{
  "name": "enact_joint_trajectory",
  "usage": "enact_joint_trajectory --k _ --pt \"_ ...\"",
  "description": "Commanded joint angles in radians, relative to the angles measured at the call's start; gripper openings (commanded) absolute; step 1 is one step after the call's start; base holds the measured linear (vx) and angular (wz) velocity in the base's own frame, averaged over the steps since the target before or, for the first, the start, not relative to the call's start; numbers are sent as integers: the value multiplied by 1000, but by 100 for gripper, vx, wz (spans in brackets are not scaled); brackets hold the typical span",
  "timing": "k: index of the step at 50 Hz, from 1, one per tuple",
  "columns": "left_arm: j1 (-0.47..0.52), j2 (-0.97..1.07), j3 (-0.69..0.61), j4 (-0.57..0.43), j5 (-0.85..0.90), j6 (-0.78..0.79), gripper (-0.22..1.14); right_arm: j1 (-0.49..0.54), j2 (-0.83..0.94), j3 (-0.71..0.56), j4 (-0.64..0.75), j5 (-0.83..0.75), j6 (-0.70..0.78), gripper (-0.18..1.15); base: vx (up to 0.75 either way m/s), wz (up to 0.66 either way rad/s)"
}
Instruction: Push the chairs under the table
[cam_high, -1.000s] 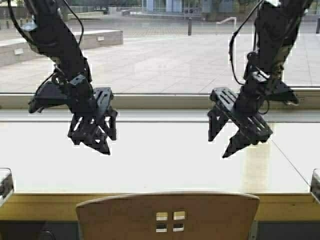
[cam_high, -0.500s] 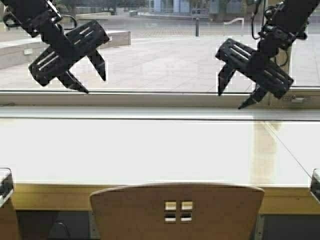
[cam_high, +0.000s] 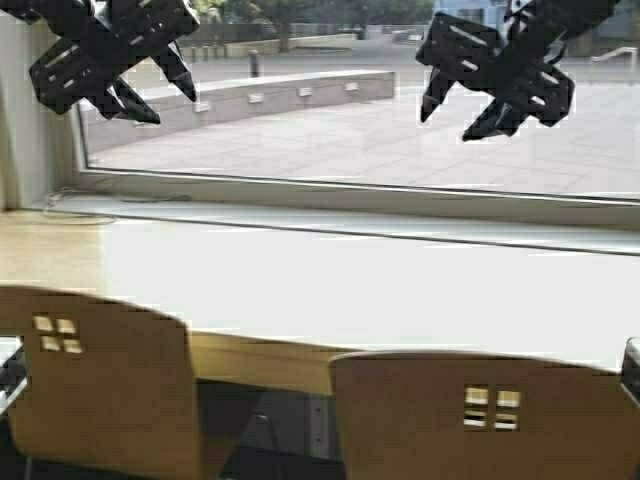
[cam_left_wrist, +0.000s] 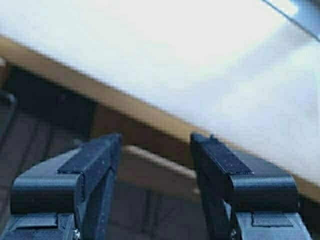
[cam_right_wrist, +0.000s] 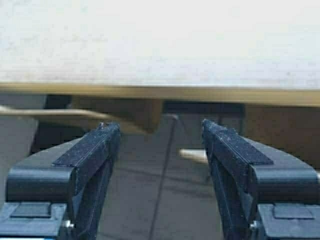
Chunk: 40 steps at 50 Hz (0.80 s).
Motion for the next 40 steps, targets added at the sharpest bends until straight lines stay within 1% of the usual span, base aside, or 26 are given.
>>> enact_joint_trajectory --k 1,7,21,28,36,40 --pt "0 0 -21 0 -21 0 80 8 -18 -14 -21 -11 -5 87 -17 62" --pt "0 18 -23 0 -37 2 80 15 -9 -18 -49 -11 -3 87 -18 63" --pt "0 64 -12 5 -54 9 80 52 -6 -26 -52 -25 -2 87 -24 59" --pt "-2 69 6 0 -46 -2 80 64 -8 -17 -54 -31 -3 87 -26 37" --pt "-37 67 20 -5 -43 -12 80 74 -9 -3 -51 -21 2 87 -26 31" --pt "-38 61 15 -5 -43 -17 80 78 -17 -6 -44 -8 3 87 -30 28"
